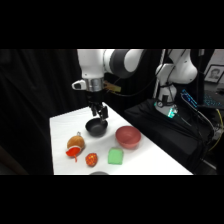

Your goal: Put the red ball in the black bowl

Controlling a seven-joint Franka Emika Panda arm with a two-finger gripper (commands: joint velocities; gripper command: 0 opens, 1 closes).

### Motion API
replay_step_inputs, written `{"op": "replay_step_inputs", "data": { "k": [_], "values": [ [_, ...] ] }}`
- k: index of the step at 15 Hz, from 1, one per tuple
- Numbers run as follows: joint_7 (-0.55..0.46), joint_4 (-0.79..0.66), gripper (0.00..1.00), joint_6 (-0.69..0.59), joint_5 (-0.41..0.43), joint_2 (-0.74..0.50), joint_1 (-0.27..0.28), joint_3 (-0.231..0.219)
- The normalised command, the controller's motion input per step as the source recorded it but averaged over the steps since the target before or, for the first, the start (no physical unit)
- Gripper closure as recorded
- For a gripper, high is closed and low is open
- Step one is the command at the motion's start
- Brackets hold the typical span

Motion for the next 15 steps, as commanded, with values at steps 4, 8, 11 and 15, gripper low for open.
{"op": "replay_step_inputs", "data": {
  "k": [4,8,11,15],
  "values": [
    [0.02,0.06,0.00,-0.03,-0.004,0.03,-0.012,0.022],
    [0.04,0.24,0.00,-0.03,-0.004,0.17,0.000,0.030],
    [0.06,0.38,0.00,-0.01,-0.015,0.29,0.014,0.033],
    [0.06,0.43,0.00,-0.05,-0.024,0.33,0.029,0.034]
  ]
}}
